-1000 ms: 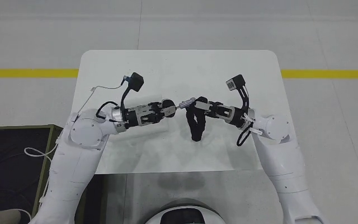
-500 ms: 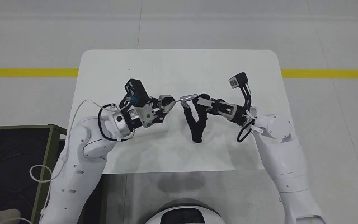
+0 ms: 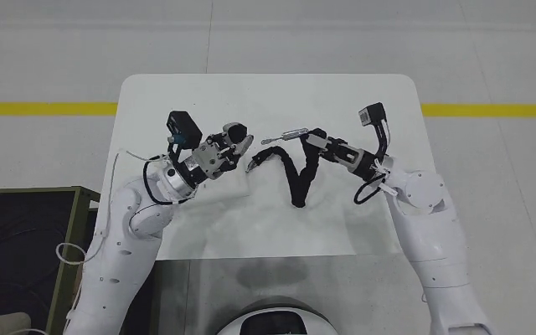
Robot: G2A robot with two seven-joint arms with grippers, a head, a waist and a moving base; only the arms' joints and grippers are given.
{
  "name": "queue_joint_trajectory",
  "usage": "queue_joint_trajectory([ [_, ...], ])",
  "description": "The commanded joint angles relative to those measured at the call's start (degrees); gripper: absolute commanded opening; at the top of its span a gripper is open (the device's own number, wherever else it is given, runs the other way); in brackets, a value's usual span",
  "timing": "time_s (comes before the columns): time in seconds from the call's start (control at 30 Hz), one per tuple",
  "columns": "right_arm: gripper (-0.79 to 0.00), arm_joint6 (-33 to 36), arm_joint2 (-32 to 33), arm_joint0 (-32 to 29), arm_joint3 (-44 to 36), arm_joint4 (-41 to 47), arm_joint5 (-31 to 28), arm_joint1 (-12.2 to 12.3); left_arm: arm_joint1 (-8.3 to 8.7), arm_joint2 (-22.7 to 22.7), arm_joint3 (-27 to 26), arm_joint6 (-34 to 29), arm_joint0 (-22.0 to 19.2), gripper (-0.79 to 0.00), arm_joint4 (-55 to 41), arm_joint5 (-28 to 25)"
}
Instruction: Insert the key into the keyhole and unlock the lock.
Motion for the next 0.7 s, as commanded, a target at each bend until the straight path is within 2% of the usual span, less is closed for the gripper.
queue_joint_trajectory([
  [0.0, -0.785, -3.93, 0.53, -0.48, -0.47, -4.6, 0.03, 0.15, 0.04, -1.13, 2.25, -5.76, -0.18, 0.0, -16.54, 1.65],
  [0.07, -0.785, -6.76, 0.24, -0.89, -0.53, -7.22, 0.26, 0.17, 0.24, -2.82, 4.21, -11.7, -1.19, 0.0, -28.95, 3.94],
  [0.17, -0.785, -8.52, -0.9, -0.19, 2.63, -9.01, 1.5, 0.09, 0.49, -4.37, 6.44, -17.26, -1.47, 0.0, -38.91, 4.3],
  [0.3, -0.785, -10.16, -2.35, 2.24, 9.4, -8.8, 4.07, -0.18, 0.52, -4.59, 6.86, -18.1, -1.39, 0.0, -40.65, 4.29],
  [0.33, -0.634, -10.27, -2.86, 3.0, 10.98, -9.89, 5.16, -0.21, 0.52, -4.59, 6.86, -18.1, -1.39, 0.0, -40.65, 4.29],
  [0.37, -0.422, -10.44, -3.47, 3.66, 12.27, -10.8, 6.11, -0.27, 0.52, -4.59, 6.86, -18.1, -1.39, 0.0, -40.65, 4.29],
  [0.4, -0.102, -10.59, -4.01, 4.26, 13.36, -11.28, 6.86, -0.35, 0.52, -4.59, 6.86, -18.1, -1.39, 0.0, -40.65, 4.29],
  [0.43, 0.0, -10.58, -4.46, 4.76, 14.42, -11.33, 7.58, -0.43, 0.52, -4.59, 6.86, -18.1, -1.39, 0.0, -40.65, 4.29],
  [0.57, 0.0, -11.4, -5.58, 6.88, 18.44, -15.5, 11.51, -0.44, 0.52, -4.59, 6.86, -18.1, -1.39, 0.0, -40.65, 4.29],
  [0.67, 0.0, -16.62, -5.46, 7.22, 18.08, -22.09, 12.15, -0.18, 0.52, -4.59, 6.86, -18.1, -1.39, 0.0, -40.65, 4.29],
])
